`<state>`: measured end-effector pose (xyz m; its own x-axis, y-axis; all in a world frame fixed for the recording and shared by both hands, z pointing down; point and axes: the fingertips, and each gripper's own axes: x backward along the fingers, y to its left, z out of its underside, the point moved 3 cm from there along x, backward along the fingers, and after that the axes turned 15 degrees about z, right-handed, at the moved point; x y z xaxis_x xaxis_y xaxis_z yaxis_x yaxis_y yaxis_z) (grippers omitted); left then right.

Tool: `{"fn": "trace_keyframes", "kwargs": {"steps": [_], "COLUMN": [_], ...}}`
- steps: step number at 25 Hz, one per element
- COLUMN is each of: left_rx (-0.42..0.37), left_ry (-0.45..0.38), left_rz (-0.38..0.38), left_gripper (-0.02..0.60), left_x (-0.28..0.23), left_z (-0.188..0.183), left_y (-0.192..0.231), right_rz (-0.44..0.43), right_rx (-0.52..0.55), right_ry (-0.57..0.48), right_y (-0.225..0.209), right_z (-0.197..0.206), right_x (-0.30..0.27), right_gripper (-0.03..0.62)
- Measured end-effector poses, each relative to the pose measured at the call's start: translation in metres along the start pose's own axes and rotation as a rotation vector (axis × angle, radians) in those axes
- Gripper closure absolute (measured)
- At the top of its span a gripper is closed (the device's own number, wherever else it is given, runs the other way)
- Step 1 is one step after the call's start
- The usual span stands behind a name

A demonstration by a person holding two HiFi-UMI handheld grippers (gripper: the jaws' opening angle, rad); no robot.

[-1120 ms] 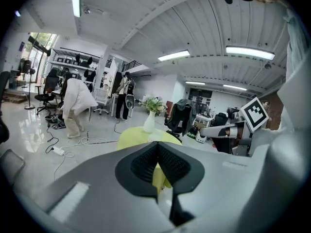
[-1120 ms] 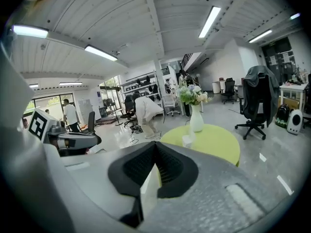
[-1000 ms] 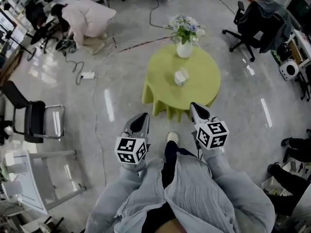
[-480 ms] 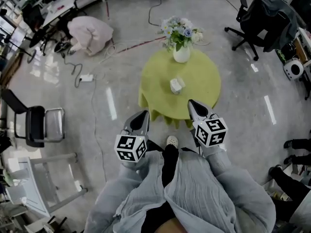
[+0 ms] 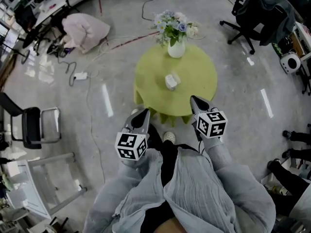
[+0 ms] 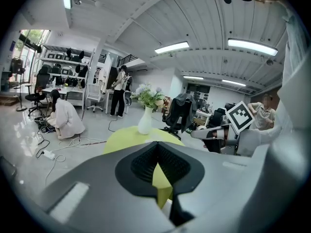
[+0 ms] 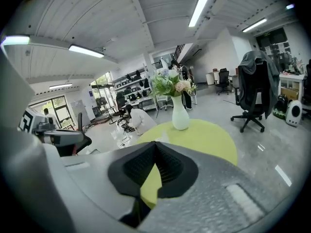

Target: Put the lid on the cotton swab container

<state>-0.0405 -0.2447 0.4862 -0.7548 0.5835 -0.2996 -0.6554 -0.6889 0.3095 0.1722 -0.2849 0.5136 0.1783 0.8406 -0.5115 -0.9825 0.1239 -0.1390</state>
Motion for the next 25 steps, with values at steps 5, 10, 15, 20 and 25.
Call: {"fn": "trace_keyframes", "kwargs": {"steps": [5,10,15,20,25], "left_rx": [0.009,0.023,0.023,0.02,0.022], "left_ry": [-0.016,-0.026,-0.028,-0.009,0.011], "left_rz": [-0.027,-0.05,-0.061,-0.056,-0.05], "left_gripper": [0.563,0.563,0.563,0.563,0.563], "left_x": [0.01,0.017,0.018,0.013,0.014], "left_z": [0.0,0.002,0.001,0.0,-0.002], "left_y": [0.013,0.019,0.028,0.04,0.054], "right_rz": [0.012,-0.011,-0.022,0.012,-0.004], "right_rx": [-0.005,-0.015,-0.067,-0.085,-0.098], "right_ry": [0.046,0.089,0.159,0.244,0.3], "right_y": [-0.008,-0.012,-0.014,-0.019,-0.012], "right_z": [-0.006,-0.017,-0.024,-0.017,-0.006], "right_x": [-0.043,-0.085,-0.121,-0.146,-0.155], "right_gripper": [0.592,0.592,0.592,0.592,0.592]}}
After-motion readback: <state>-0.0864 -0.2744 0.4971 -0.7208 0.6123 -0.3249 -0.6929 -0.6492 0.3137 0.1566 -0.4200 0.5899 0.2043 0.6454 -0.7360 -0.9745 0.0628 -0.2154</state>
